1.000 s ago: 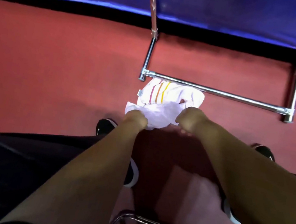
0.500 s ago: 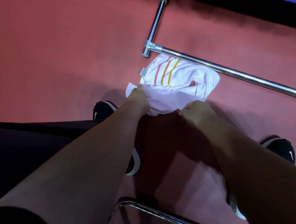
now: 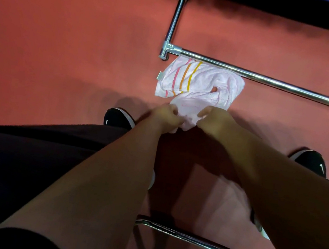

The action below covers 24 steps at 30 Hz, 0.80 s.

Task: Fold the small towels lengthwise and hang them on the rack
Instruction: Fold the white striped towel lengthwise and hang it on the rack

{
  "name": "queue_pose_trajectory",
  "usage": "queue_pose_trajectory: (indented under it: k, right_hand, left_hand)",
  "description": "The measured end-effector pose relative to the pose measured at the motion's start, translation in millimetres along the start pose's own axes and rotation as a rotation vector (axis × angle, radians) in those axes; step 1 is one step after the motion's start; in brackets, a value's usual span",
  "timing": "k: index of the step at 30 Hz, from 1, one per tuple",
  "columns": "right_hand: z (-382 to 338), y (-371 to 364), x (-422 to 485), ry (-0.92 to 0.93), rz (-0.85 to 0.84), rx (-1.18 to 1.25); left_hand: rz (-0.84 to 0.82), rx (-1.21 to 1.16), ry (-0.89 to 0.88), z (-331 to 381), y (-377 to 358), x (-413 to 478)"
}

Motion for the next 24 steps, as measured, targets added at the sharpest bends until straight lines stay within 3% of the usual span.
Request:
queue_pose_trajectory:
  k: [5,12,16,19,24]
  right_hand:
    - [-5.4,15.8,-2.5,0.030,0.068,0.163]
    - [-21.9,62.1,-71.4,0.069,0.177,0.409]
    - [-30.1,100.8,-133.9,0.160,0.309,0.537]
    - [-40.9,132.3,-191.1,0.265,0.408,0.576]
    - [-44.0,173.6,-265.0,0.437,0.436,0.565]
  left_hand:
    - [-0.022,-0.250,-0.109,49.4,24.2,-9.4]
    - [0.023,-0.522,-0.115,102.8,72.2,-54.6]
    - [0.104,-0.538,-0.219,140.2,102.9,-107.0]
    - [0.067,-0.530,-0.297,168.9,115.9,-154.6]
    - [0.026,-0.493,-0.504,208.5,137.0,-242.5]
Point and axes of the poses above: each hand's wrist, its own x-axis towards the middle knuckle, its own y-axis out of the back of the hand, z = x × y, the point moved 4 cm from there along x, towards the middle knuckle, and after that the axes turned 9 degrees about x, right-handed, at the moved point
